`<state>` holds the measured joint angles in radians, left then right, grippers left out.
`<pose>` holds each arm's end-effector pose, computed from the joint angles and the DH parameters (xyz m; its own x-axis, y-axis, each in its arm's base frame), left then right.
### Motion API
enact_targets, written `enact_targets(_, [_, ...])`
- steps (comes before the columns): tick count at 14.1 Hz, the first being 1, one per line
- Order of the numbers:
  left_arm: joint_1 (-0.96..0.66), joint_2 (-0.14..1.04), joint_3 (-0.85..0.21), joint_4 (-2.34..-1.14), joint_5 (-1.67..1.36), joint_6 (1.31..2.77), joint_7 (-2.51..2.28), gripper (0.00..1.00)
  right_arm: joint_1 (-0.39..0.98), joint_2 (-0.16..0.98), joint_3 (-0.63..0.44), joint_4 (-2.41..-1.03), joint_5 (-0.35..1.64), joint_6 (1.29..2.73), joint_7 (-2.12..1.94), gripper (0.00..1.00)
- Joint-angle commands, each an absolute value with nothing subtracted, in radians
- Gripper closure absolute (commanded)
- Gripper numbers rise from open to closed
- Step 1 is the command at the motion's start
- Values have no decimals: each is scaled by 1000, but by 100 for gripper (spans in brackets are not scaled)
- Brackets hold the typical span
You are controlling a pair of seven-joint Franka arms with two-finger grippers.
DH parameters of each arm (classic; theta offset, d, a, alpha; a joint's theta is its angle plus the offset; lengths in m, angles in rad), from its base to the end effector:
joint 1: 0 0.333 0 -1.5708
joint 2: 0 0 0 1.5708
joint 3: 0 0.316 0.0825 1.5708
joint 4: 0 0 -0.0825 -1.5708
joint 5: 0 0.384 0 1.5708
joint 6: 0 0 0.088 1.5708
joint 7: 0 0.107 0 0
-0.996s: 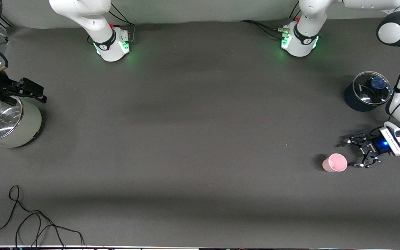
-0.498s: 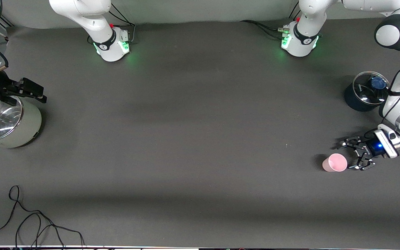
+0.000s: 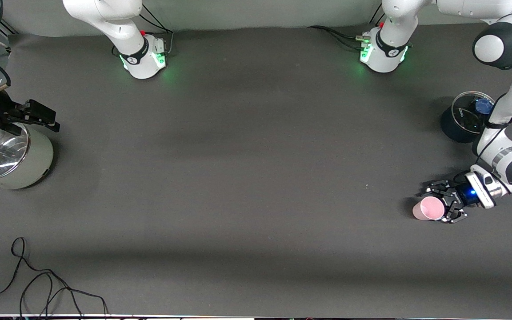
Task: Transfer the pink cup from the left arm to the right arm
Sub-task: 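Close the left gripper around the pink cup's body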
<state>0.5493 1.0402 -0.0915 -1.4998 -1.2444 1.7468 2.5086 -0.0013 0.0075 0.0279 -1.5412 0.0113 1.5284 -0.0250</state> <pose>0.6090 0.2126 0.0574 0.0964 -0.2299 0.9684 -0.9426 -0.3335 0.0146 0.5525 0.0159 0.6306 0.9984 0.0521 -0.0200 0.0518 -0.9986 -0.0120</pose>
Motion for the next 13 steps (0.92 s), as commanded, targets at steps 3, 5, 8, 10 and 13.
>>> enact_targets(3, [543, 1034, -110, -1526, -1273, 1782, 2531, 1, 2, 12, 23, -1525, 11, 1514, -34, 0])
enact_targets(5, [545, 1032, -114, -1526, -1275, 1782, 2531, 9, 2, 12, 23, -1525, 11, 1514, -34, 0])
enact_targets(8, [546, 1029, -114, -1528, -1275, 1779, 2528, 36, 2, 12, 21, -1525, 11, 1514, -34, 0])
enact_targets(10, [548, 1023, -114, -1528, -1273, 1775, 2519, 44, 2, 12, 21, -1525, 11, 1514, -34, 0])
enact_targets(13, [548, 994, -114, -1531, -1263, 1764, 2452, 46, 2, 12, 21, -1525, 11, 1514, -34, 0])
